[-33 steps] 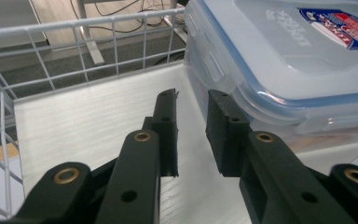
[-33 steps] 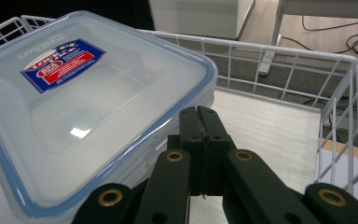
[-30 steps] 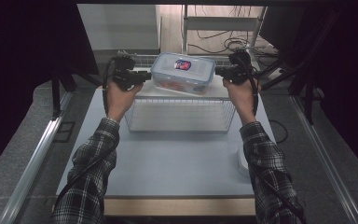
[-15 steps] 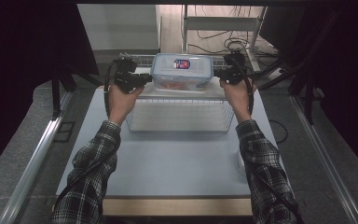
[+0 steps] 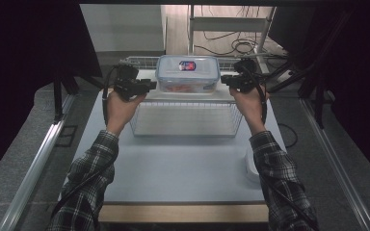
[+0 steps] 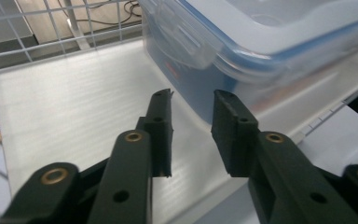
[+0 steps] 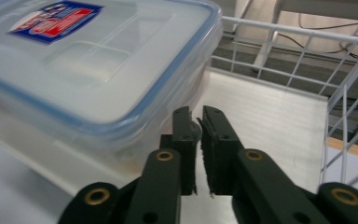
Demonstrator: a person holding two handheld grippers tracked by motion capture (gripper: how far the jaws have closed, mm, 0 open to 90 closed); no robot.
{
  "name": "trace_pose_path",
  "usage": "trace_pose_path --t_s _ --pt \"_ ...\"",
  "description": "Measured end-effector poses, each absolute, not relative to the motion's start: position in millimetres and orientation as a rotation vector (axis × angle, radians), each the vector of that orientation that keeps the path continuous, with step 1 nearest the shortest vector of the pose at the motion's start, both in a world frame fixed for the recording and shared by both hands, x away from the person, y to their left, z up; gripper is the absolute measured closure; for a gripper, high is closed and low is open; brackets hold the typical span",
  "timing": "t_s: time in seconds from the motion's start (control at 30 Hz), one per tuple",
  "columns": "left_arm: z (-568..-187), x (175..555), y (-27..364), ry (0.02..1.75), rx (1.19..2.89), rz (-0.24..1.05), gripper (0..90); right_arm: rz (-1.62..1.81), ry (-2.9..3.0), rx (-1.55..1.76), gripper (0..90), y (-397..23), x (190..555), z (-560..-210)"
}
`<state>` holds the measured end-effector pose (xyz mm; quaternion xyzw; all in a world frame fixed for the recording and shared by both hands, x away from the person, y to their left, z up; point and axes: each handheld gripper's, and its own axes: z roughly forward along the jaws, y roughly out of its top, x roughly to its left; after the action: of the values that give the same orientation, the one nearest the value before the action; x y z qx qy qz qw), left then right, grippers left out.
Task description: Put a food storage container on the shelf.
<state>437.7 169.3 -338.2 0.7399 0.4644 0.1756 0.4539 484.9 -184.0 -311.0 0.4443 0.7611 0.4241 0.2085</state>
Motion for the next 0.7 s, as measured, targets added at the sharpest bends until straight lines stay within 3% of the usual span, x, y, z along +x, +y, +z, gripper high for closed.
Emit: trace_pose_path --t_s 0.7 --pt "-365 371 172 0.957 1.859 0.394 33.2 1.276 2.235 1.016 52.3 -201 411 -330"
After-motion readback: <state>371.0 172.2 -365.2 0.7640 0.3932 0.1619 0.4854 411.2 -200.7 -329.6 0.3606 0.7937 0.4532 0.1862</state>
